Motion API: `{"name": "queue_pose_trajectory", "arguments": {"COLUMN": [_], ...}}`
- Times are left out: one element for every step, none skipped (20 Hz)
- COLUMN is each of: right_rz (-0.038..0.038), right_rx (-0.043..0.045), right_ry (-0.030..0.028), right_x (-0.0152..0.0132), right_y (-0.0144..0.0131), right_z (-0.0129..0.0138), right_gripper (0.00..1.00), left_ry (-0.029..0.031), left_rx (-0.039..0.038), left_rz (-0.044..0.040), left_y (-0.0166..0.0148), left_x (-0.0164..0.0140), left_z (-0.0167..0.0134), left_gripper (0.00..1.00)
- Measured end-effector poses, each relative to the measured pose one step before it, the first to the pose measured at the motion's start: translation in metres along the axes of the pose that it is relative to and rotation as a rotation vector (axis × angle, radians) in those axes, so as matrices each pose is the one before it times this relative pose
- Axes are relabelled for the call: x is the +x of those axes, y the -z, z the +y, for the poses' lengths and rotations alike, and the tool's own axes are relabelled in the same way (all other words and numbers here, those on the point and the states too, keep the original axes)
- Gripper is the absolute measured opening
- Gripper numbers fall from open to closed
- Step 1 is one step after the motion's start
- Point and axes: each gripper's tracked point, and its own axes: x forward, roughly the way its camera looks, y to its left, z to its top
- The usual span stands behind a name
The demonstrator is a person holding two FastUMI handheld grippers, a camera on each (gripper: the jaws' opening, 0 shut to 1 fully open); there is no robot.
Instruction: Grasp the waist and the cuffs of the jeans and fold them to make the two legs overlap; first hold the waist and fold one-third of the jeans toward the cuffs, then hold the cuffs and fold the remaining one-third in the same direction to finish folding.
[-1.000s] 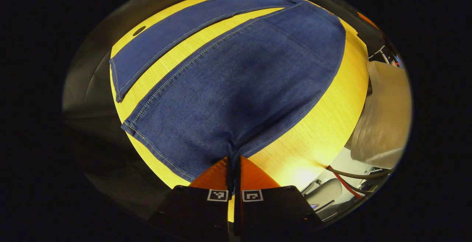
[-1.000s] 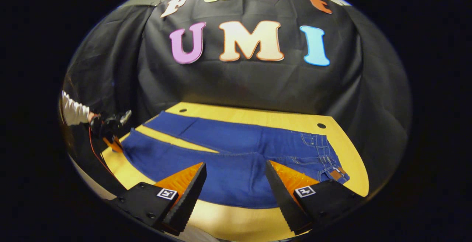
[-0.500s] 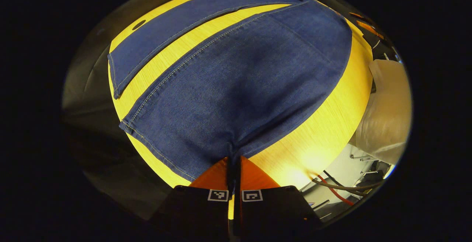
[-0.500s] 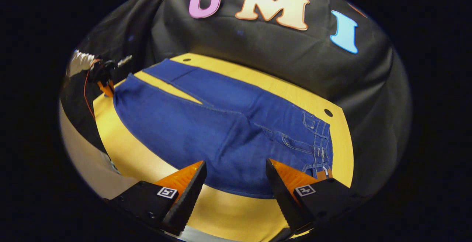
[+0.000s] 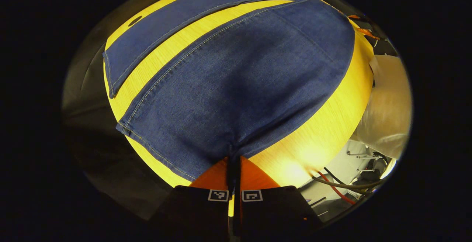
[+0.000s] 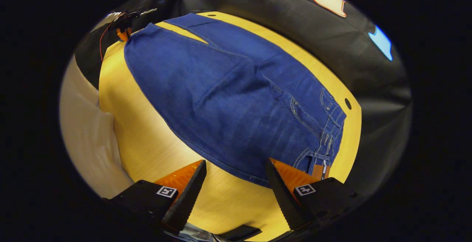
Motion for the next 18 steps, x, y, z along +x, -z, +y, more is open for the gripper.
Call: {"name": "queue_pose_trajectory", "arguments": {"right_rz": [0.01348,0.0125,0.01542,0.01358,0.01085,-0.00117,0.00255,0.00733,0.00201,-0.00233,-0.00606,0.00055,-0.00369,0.00375,0.00246,0.00433,0.00543,0.00725], "right_rx": [-0.00827,-0.00965,-0.0056,-0.005,-0.00003,-0.0004,0.00293,0.00351,-0.00398,-0.0014,0.00599,0.00347,-0.00268,0.00372,0.00741,0.01436,0.01454,0.01167], "right_ry": [-0.01294,-0.00785,-0.00959,-0.01239,-0.03194,-0.01571,-0.0218,-0.02829,-0.03199,-0.023,-0.0042,-0.00323,0.00106,0.00237,0.00185,0.00483,0.00787,0.00418], "right_x": [0.00327,0.00368,0.00363,0.00404,0.00246,0.00373,0.00175,0.0016,-0.00011,0.00061,-0.00142,0.00147,-0.00102,0.00056,0.00013,0.00089,-0.00111,0.00172], "right_y": [0.00307,0.00064,0.00286,0.00093,0.00023,-0.00244,-0.00041,-0.00063,-0.00061,-0.00219,-0.00031,0.00131,-0.002,0.00109,-0.00035,0.00004,-0.00166,-0.00029], "right_z": [-0.00017,-0.00046,0.00055,0.00127,0.00499,-0.00066,0.0026,0.00438,0.00452,0.00009,-0.00194,0.00015,0.00018,-0.00039,-0.00125,-0.00029,-0.00214,-0.00156], "right_gripper": [1.0,1.0,1.0,1.0,1.0,0.98,0.95,0.95,0.89,0.83,0.91,0.9,0.84,0.84,0.89,0.89,0.89,0.87], "left_ry": [-0.00161,-0.00138,-0.00058,-0.00024,0.00014,0.00037,-0.00027,-0.00039,0.00019,0.00091,0.00162,0.0003,-0.00028,-0.00035,-0.00057,-0.00041,-0.00123,-0.00175], "left_rx": [-0.00037,-0.00009,-0.00027,0.00036,0.00005,0.00171,0.00267,0.00462,0.00302,0.00062,-0.00233,-0.00184,0.00172,0.00316,0.00223,0.00006,-0.00166,-0.00197], "left_rz": [0.00172,0.00022,0.00007,0.00101,0.00176,0.00324,0.00469,0.00369,0.00249,0.00295,0.00272,0.00366,0.00245,0.00388,0.00162,0.00028,-0.00086,0.00011], "left_y": [-0.0005,0.00026,-0.00016,0.00078,-0.00056,0.00028,-0.00042,0.00074,-0.0007,0.00004,-0.00016,0.00045,-0.00089,0.00036,-0.00096,0.00099,-0.00026,0.00025], "left_x": [0.0008,-0.00011,-0.00016,0.0,-0.00033,0.00039,0.00012,-0.00021,0.00099,-0.00039,0.00029,0.0,-0.00016,-0.00058,-0.00045,0.00038,0.00013,-0.00003], "left_z": [0.00061,-0.00006,-0.00018,0.00026,-0.00043,-0.00044,-0.00035,0.00004,0.00077,0.00043,-0.00022,0.00001,0.00014,-0.00019,-0.00022,0.00022,-0.00002,-0.00033], "left_gripper": [0.0,0.0,0.0,0.0,0.0,0.0,0.0,0.0,0.0,0.0,0.0,0.0,0.0,0.0,0.0,0.0,0.0,0.0]}}
